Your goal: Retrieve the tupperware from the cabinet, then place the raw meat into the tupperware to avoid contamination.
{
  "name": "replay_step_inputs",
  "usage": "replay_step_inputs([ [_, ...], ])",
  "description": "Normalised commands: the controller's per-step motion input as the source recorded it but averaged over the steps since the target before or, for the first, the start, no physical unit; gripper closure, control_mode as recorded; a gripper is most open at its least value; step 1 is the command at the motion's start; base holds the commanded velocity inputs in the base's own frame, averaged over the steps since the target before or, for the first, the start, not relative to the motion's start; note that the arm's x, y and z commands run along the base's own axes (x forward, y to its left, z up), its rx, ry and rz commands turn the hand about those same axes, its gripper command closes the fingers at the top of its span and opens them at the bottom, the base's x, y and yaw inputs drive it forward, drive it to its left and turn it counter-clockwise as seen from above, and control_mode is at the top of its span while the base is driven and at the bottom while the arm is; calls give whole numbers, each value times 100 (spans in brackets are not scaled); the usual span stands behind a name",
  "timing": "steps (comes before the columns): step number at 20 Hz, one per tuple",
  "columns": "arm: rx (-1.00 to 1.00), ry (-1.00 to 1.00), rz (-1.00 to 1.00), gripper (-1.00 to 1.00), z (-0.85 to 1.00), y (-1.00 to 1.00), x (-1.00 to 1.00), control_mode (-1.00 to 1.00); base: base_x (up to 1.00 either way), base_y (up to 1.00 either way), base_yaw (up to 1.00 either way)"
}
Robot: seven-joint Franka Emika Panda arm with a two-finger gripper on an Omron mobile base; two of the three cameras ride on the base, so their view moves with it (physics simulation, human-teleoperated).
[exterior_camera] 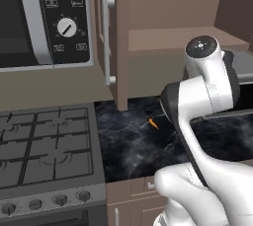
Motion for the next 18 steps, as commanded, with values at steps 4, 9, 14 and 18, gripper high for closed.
replay_step_inputs([
  [4,9,11,5,100,-49,0,-21,-100,0,0,0],
  [9,6,13,8,100,-54,0,-14,-100,0,0,0],
  [14,2,17,12,100,-61,10,-2,-100,0,0,0],
  [18,0,13,19,100,-58,24,1,-100,0,0,0],
])
